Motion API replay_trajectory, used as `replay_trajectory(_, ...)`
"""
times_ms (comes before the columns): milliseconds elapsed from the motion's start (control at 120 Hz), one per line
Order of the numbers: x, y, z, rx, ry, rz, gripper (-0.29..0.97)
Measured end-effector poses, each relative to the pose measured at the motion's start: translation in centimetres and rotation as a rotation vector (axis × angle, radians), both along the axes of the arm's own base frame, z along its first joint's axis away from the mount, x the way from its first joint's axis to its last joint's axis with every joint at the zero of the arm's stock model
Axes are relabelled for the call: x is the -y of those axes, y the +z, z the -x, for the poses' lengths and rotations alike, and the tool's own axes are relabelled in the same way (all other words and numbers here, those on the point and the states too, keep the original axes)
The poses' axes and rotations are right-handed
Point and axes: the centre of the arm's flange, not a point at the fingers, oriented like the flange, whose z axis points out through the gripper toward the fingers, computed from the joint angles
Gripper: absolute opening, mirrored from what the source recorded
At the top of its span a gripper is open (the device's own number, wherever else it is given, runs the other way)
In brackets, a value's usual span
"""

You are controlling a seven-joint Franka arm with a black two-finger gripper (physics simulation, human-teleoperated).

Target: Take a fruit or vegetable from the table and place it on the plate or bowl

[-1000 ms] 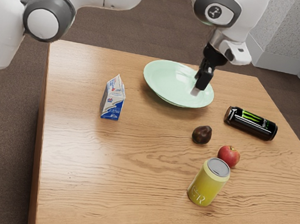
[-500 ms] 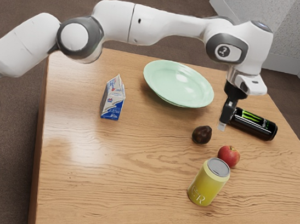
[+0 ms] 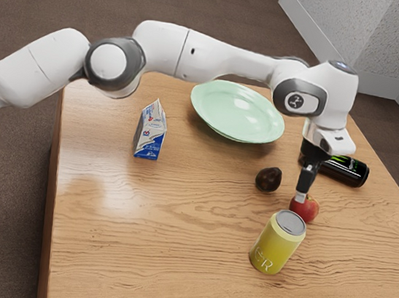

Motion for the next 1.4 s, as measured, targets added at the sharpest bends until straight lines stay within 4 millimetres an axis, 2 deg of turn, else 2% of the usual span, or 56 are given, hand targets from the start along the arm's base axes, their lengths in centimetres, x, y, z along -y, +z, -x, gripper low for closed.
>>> replay_trajectory(525,-0.5,-3.4,-1.8,0.041,0.015,0.065,0.68)
replay_trajectory(717,-1.3,-4.3,-2.2,0.045,0.026,0.077,0.68)
replay_trajectory(1067,-1.4,-6.1,-2.7,0.044,0.034,0.097,0.68)
replay_trajectory(1108,-1.4,-6.4,-2.7,0.042,0.035,0.100,0.66)
replay_trajectory(1183,-1.4,-6.6,-2.8,0.038,0.038,0.104,0.52)
replay_trajectory(1233,-1.5,-6.7,-2.8,0.038,0.039,0.104,0.48)
replay_trajectory(1317,-1.4,-6.0,-2.7,0.048,0.039,0.097,0.45)
replay_trajectory(1367,-1.2,-3.6,-2.3,0.074,0.034,0.079,0.44)
replay_trajectory(1400,-0.8,-1.0,-1.6,0.098,0.025,0.056,0.44)
